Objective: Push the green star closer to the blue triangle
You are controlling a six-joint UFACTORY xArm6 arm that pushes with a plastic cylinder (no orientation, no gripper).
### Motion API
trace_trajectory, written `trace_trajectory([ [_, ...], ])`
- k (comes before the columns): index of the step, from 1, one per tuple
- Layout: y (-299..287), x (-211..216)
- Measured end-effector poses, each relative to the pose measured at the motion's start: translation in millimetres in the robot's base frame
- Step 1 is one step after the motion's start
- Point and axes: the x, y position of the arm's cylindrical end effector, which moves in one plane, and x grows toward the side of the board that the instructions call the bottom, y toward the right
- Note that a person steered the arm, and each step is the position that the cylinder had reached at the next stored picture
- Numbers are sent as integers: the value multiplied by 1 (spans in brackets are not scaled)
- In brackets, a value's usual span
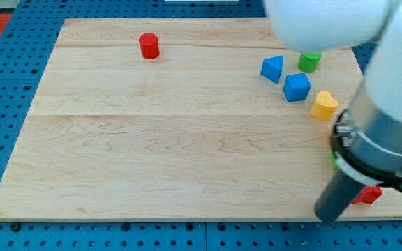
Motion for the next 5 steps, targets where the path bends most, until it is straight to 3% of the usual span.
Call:
trace_trajectory([
  [1, 10, 0],
  [3, 99, -2],
  [5, 148, -73],
])
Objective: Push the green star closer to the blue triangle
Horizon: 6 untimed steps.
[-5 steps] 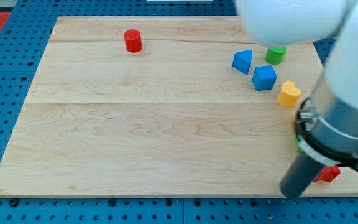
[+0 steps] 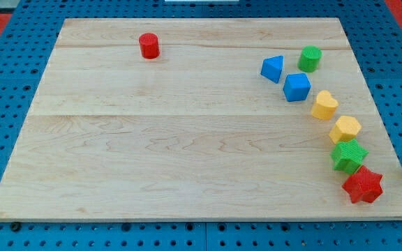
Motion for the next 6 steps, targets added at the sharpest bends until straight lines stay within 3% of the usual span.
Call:
trace_trajectory([
  [1, -67, -5],
  [4, -172, -5],
  [6, -184, -70],
])
